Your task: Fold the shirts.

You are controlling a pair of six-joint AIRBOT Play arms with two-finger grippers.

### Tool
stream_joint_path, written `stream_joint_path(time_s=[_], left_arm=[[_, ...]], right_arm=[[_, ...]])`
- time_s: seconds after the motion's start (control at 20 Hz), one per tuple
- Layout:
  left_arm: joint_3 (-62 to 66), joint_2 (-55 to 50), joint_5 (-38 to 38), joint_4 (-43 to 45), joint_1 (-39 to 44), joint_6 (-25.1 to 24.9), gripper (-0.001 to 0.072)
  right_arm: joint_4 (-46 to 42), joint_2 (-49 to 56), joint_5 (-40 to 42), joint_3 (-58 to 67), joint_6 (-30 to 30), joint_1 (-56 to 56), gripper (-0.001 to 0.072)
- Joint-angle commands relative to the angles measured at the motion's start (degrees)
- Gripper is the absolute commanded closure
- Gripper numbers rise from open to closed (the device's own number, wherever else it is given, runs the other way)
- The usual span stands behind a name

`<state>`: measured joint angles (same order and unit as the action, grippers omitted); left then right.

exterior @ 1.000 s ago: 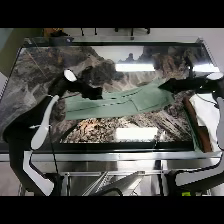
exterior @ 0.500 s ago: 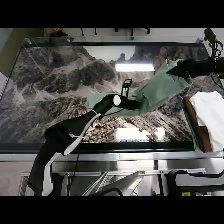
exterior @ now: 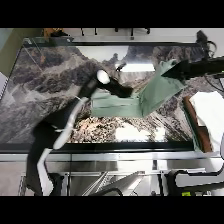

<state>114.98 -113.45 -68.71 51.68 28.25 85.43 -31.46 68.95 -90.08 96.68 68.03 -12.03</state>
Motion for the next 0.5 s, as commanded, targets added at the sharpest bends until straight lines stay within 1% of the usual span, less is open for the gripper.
stream_joint_path(time_s=[0.0,0.1,0.2,0.25,0.3,0.35,0.4,0.45], left_arm=[[-3.43,12.44,-15.45,-7.17,-13.07,-3.19,0.0694],[-5.16,19.17,-18.38,-10.19,-20.85,-4.02,0.0694],[-7.13,24.04,-19.8,-10.29,-26.4,-4.52,0.0694],[-9.33,26.47,-19.82,-10.29,-28.28,-5.6,0.0694],[-12.26,28.92,-19.76,-10.29,-29.86,-6.78,0.0694],[-15.37,31.12,-19.3,-10.29,-30.97,-7.91,0.0693],[-18.75,33.22,-18.32,-10.32,-31.82,-9.16,0.0694],[-21.81,35.06,-17.59,-10.32,-32.3,-9.86,0.0694]], right_arm=[[0.2,2.91,7.41,-0.04,3.04,8.5,0.0693],[0.26,5.35,17.88,-0.04,5.6,17.44,0.0692],[0.26,9.38,32.24,-0.04,5.77,28.33,0.0692],[0.13,12.2,38.69,-0.04,5.53,34.36,0.0685],[-0.52,15.26,44.04,-0.04,4.15,39.52,0.0614],[-1.36,18.84,49.59,-0.04,2.58,44.28,0.0389],[-1.25,21.81,52.81,-0.02,0.35,47.6,0.0285],[-1.29,23.67,53.83,-0.02,-1.62,49.88,0.028]])
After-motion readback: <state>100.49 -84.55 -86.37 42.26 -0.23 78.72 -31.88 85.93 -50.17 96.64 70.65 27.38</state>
